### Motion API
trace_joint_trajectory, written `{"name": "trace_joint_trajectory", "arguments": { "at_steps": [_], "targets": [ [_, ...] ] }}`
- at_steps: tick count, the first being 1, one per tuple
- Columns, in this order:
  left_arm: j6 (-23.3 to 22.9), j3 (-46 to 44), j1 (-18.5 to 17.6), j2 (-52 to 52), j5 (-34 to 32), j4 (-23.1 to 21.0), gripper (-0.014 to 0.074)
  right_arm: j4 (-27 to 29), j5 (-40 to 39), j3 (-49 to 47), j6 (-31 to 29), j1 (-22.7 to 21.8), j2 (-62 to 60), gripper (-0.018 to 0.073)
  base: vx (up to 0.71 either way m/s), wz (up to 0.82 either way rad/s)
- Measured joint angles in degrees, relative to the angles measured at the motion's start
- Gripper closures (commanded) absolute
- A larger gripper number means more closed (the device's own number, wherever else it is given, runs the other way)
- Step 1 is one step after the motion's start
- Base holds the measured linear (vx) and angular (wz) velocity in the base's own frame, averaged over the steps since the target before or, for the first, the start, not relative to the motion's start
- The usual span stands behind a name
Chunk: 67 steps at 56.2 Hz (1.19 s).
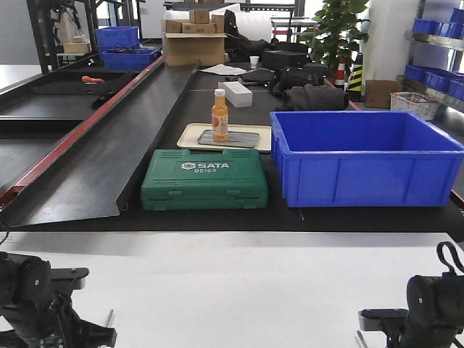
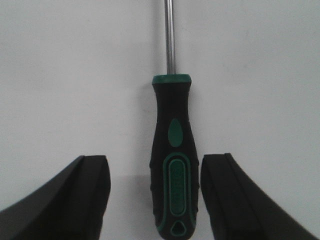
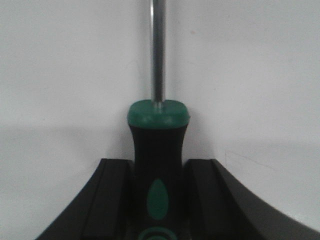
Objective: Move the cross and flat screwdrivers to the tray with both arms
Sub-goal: 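Lower the left gripper and grasp the other green-handled screwdriver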
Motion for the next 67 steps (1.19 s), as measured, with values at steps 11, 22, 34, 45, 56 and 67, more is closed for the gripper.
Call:
{"name": "trace_joint_trajectory", "arguments": {
  "at_steps": [11,22,34,45,56,67],
  "targets": [
    [0.44,-2.42,0.0,3.46,-0.13,-2.8,0.0073,0.02,0.0,-0.05,-0.04,0.0,0.0,0.057,0.0,0.0],
    [0.53,-3.64,0.0,5.13,-0.51,-3.0,0.0073,0.02,0.02,-0.05,-0.22,0.0,0.0,0.057,0.0,0.0],
    [0.53,-3.8,0.0,8.12,-0.16,-3.05,0.0076,0.02,0.02,-0.05,-0.22,0.0,0.0,0.057,0.0,0.0],
    [0.53,-3.8,0.0,9.17,0.88,-3.0,0.0154,0.02,0.02,-0.05,-0.22,0.0,0.0,0.057,0.0,0.0],
    [0.58,-3.94,0.0,9.32,3.0,-2.95,0.0409,0.07,0.02,-0.05,-0.22,0.0,0.0,0.057,0.0,0.0],
    [2.01,-4.49,0.0,9.67,4.21,-2.95,0.0605,0.13,0.02,-0.05,-0.22,0.0,0.0,0.057,0.0,0.0]
  ]
}}
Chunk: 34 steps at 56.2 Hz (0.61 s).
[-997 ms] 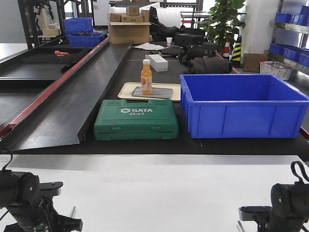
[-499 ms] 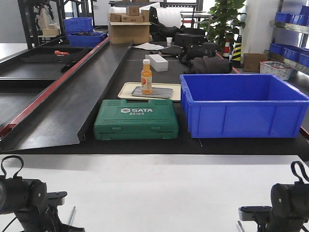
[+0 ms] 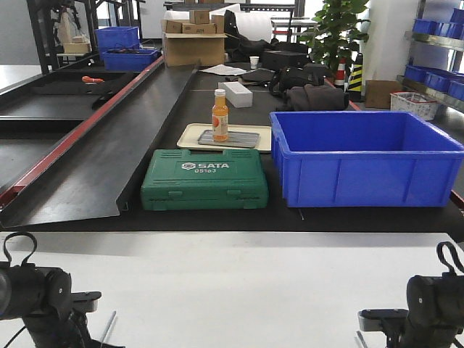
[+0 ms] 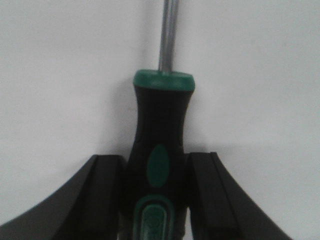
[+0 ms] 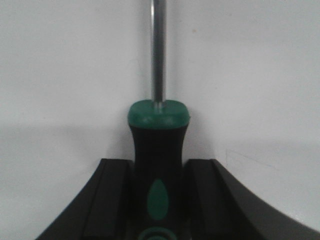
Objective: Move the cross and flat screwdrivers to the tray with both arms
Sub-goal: 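Lower the left gripper and grasp the other green-handled screwdriver, then lift both screwdrivers upright with both grippers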
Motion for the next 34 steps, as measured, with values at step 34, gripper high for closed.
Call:
{"name": "trace_joint_trajectory", "arguments": {
  "at_steps": [34],
  "targets": [
    [5.06,0.73,-0.86,-18.81,-1.0,0.39,0.06,4.08,-1.29,0.41,-2.09,0.0,-18.14,0.0568,0.0,0.0]
  ]
}}
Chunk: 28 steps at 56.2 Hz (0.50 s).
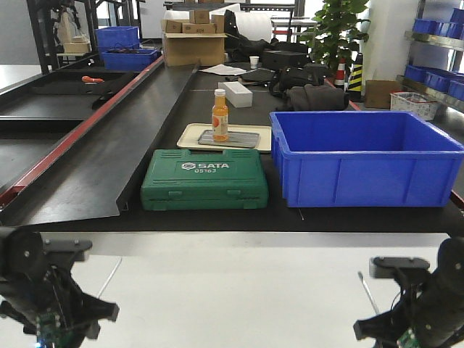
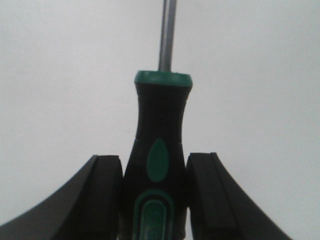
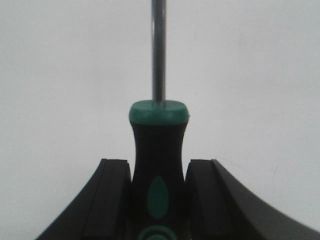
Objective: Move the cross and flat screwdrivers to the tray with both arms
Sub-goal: 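Lift both screwdrivers upright with both grippers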
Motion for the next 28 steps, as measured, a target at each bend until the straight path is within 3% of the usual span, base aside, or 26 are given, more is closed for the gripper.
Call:
{"name": "trace_joint_trajectory", "arguments": {
  "at_steps": [14,28],
  "targets": [
    [0.37,0.0,-0.88,-19.12,-1.9,0.11,0.0599,4.75,-2.47,0.02,-3.36,0.42,-20.43,0.0568,0.0,0.0],
    [1.06,0.27,-0.88,-34.76,-4.16,1.36,0.0599,4.96,-3.29,0.27,-5.26,0.42,-37.81,0.0568,0.0,0.0]
  ]
}}
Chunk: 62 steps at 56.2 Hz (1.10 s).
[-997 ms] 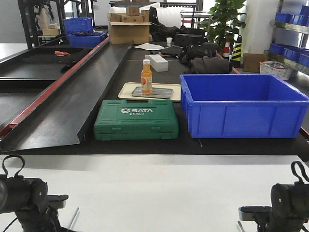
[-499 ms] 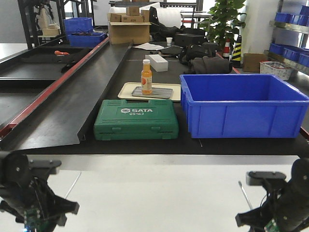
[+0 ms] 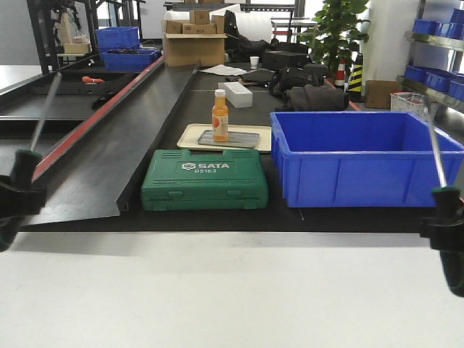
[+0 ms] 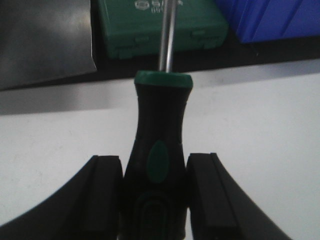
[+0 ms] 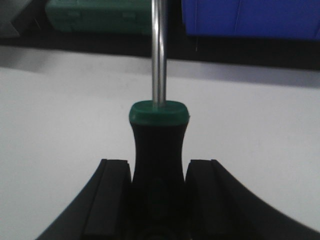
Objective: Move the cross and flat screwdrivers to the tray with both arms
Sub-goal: 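Lift both screwdrivers upright with both grippers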
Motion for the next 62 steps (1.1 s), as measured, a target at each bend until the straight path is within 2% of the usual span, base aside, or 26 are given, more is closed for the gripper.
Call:
{"name": "trace_joint_trajectory", "arguments": {
  "at_steps": [22,62],
  "targets": [
    [0.15,0.05,0.0,-12.2,0.51,0.07,0.0599,0.07,0.79,0.0,-0.16,0.0,-15.04,0.0567,0.0,0.0],
    [0.15,0.05,0.0,-12.9,1.63,0.09,0.0599,0.19,5.32,0.0,-0.16,0.0,-17.26,0.0567,0.0,0.0]
  ]
}}
